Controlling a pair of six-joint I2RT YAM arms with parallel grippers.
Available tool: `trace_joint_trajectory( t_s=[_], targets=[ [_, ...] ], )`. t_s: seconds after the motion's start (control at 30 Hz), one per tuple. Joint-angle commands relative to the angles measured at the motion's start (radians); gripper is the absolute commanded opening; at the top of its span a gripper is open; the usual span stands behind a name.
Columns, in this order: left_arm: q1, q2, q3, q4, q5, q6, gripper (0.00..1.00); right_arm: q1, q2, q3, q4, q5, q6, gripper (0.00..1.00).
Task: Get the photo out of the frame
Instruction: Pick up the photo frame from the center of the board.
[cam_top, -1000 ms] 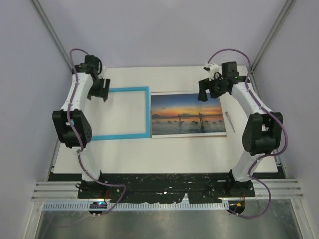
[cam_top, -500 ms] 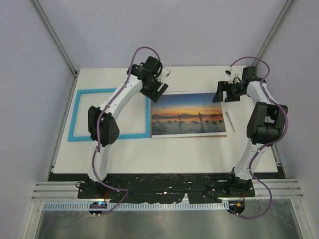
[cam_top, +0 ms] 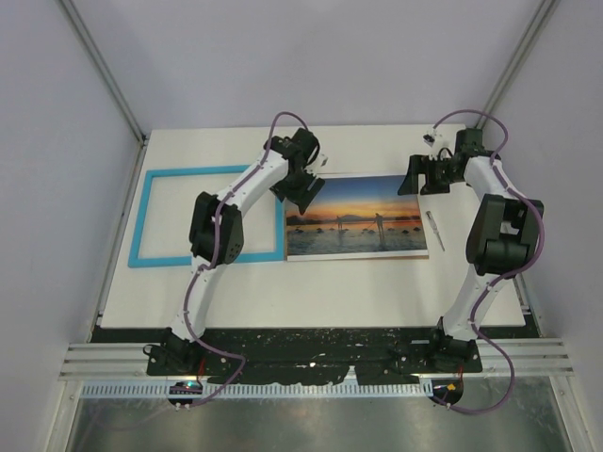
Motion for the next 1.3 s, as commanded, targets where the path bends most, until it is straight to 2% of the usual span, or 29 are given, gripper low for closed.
trace_joint_trajectory(
  t_s=[0.0, 0.2, 0.77, 1.27],
  targets=[
    [-0.004, -0.002, 0.018, 0.005, 0.095, -0.071, 0.75, 0.001, -0.075, -0.008, 0.042, -0.032, 0.015, 0.89],
    [-0.004, 0.025, 0.027, 0.012, 0.127, -0.130, 0.76, 0.003, -0.083, -0.017, 0.049, -0.039, 0.018, 0.89],
    [-0.005, 0.065, 0.030, 0.004, -0.013, -0.137, 0.76, 0.006, -0.066, -0.026, 0.045, -0.033, 0.008, 0.89],
    [-0.007, 0.068, 0.030, 0.001, -0.043, -0.136, 0.77, 0.010, -0.006, 0.000, -0.009, -0.013, -0.015, 0.89]
  ],
)
